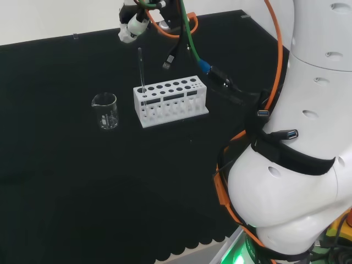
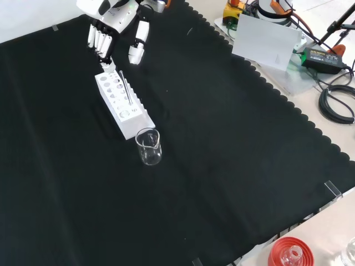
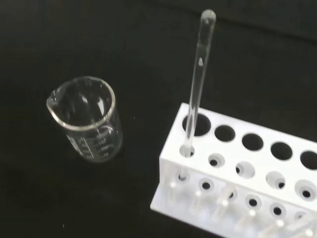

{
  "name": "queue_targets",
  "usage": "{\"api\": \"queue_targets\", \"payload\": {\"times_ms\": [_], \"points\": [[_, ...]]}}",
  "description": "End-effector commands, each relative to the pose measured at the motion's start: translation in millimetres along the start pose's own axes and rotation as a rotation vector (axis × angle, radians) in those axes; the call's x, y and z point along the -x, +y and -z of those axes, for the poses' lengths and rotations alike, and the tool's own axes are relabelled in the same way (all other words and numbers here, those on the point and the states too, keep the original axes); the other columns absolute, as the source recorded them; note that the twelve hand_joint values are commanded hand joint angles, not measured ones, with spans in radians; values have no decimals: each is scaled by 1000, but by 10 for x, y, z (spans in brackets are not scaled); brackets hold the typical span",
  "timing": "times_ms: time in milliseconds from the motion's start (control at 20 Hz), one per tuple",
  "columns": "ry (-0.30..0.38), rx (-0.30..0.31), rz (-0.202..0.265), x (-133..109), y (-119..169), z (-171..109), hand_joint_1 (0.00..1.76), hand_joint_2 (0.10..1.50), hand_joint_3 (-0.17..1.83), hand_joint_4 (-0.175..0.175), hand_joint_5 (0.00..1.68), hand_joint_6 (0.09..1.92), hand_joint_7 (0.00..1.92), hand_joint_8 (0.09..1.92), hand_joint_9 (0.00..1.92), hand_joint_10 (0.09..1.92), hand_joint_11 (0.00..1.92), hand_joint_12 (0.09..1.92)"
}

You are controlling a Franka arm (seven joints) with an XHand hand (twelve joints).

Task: Take the glass rod from the white test tube rack.

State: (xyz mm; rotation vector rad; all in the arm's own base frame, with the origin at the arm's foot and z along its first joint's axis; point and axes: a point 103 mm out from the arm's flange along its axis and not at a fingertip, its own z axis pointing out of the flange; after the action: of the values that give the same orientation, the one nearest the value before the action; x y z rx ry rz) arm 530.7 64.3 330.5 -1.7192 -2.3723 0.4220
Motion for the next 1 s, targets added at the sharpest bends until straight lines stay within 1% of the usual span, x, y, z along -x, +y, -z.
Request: {"api": "queue_targets", "payload": {"times_ms": [50,250,600,700,1000], "points": [[57,10,-2,226,24,-238,628,1139,-175,-43,483,789,616,831,767,820,629,1348],[71,-4,-14,285,11,-337,625,1140,-175,-42,484,789,616,830,769,821,631,1349],[98,-25,-10,347,31,-428,610,1142,-175,-42,481,785,616,830,773,822,639,1350],[91,-36,0,341,54,-457,599,1144,-175,-42,477,779,616,831,779,822,684,1336],[80,-73,-8,309,100,-556,590,1145,-175,-44,475,769,615,832,808,812,788,1293]]}}
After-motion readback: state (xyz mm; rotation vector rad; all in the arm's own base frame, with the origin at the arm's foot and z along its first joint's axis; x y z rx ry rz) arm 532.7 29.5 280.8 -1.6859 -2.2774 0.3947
